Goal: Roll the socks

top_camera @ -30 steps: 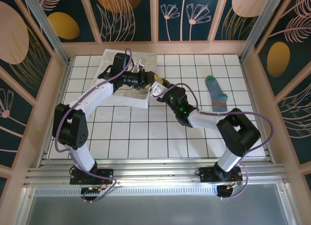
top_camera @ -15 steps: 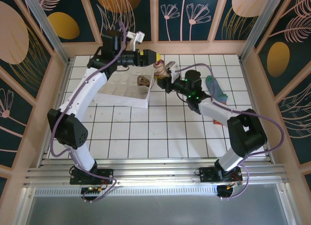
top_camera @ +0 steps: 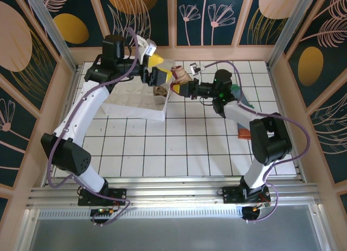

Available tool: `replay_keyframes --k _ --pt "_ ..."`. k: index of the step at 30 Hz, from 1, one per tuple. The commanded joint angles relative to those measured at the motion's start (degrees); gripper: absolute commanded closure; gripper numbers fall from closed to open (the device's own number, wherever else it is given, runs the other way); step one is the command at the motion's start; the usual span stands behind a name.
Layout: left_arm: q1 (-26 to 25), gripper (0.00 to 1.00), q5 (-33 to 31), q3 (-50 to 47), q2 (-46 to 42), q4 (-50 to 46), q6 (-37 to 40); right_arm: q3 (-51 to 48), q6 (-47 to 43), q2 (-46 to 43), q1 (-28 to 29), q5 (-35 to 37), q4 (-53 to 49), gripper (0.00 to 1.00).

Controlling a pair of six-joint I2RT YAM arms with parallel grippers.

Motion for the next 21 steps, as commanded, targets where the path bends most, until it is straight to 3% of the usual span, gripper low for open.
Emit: replay_keyframes --k 1,7,14,21 --pt "-0.42 0.01 4.52 -0.76 0.81 -2.62 6.79 2.88 3.52 1.04 -0.02 -7.07 3.16 1.00" --pt "-3.17 0.01 0.65 1.46 2.86 -8.98 13.13 5.15 -6.44 0.04 1.14 -9.04 -9.77 1.00" --pt "-5.89 0.01 -1.75 3.59 6.56 -11.90 15.18 10.30 -24.82 -1.19 2.72 -8.08 -34.17 1.00" --pt "-5.98 0.10 -2.03 3.60 8.18 -13.04 15.30 11.16 -27.18 -1.93 3.42 -10.06 -38.00 1.00"
